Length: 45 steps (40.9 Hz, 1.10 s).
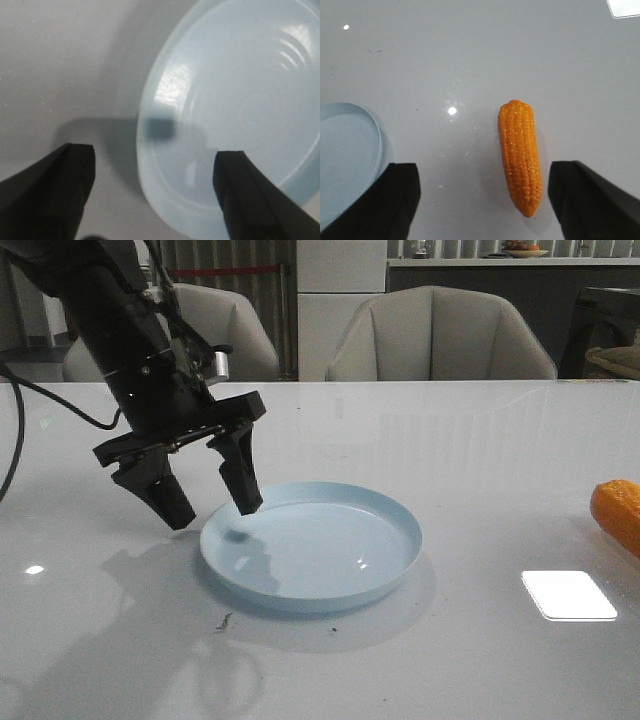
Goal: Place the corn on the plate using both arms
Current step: 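Move the plate toward the table center, lower it, open left gripper, then lower the right gripper around the orange corn cob and close it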
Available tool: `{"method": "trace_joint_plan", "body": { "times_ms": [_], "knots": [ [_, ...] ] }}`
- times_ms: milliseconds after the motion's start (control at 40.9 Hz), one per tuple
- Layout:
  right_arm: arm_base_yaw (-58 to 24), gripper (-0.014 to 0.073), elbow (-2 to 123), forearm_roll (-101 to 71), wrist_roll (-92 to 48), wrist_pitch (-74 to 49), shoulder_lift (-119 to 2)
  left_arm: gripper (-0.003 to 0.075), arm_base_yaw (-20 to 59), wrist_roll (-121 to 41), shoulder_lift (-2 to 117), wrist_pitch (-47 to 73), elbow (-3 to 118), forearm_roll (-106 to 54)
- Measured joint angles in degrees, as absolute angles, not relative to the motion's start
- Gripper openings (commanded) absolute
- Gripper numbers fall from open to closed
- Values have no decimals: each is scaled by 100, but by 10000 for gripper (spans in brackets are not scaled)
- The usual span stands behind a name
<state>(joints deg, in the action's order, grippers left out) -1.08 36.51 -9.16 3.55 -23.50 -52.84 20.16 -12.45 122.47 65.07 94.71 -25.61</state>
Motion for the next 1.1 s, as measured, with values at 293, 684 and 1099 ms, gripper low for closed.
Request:
{"method": "trace_joint_plan", "body": {
  "times_ms": [293, 684, 1099],
  "knots": [
    [-108, 626, 3651, -916, 355, -2505, -5284, 454, 2016, -1245, 12206, 6672, 10482, -2260],
    [-108, 626, 3673, -916, 355, -2672, -5318, 454, 2006, -589, 10340, 5376, 10784, -142],
    [-108, 626, 4291, -631, 355, -3302, -6057, 454, 1837, 627, 8211, 4445, 8447, 1539]
  ]
}}
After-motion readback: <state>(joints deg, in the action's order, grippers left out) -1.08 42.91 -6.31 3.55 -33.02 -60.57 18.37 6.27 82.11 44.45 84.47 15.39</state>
